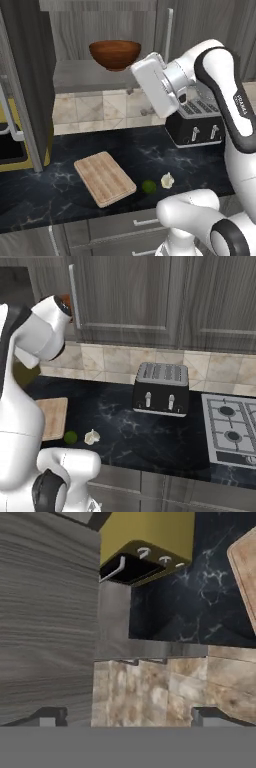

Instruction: Open the cabinet. Place the bowl and condiment on the counter. Then place the lime and garlic on the cutting board.

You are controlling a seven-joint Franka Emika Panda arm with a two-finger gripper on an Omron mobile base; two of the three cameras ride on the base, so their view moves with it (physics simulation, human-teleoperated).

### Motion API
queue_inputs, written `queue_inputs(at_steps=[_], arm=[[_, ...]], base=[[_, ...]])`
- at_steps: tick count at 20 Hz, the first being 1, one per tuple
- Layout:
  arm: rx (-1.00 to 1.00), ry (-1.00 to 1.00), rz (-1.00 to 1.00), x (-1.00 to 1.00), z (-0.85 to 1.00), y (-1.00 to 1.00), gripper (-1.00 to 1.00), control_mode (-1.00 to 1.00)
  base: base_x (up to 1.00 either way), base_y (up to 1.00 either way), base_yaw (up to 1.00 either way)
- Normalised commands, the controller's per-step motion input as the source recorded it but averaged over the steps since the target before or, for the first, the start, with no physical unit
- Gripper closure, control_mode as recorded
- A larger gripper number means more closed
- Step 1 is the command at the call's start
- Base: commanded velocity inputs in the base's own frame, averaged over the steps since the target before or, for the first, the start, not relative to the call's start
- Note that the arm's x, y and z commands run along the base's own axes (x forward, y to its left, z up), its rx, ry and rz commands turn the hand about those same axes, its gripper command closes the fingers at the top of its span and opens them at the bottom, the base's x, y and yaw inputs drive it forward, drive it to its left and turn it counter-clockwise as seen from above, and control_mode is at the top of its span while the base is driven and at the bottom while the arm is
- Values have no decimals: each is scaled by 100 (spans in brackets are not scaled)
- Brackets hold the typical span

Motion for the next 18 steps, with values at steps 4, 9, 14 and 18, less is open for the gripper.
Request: queue_inputs(at_steps=[4, 9, 14, 18], arm=[[-29, -24, 8, 4, -75, 0, -100, -100], [-15, -6, 0, -4, -26, -1, -100, -100], [-7, -34, 0, -5, 0, -18, -100, -100], [-19, -44, 0, 0, 0, -4, -100, -100]], base=[[0, 0, 0], [0, 0, 0], [0, 0, 0], [0, 0, 0]])
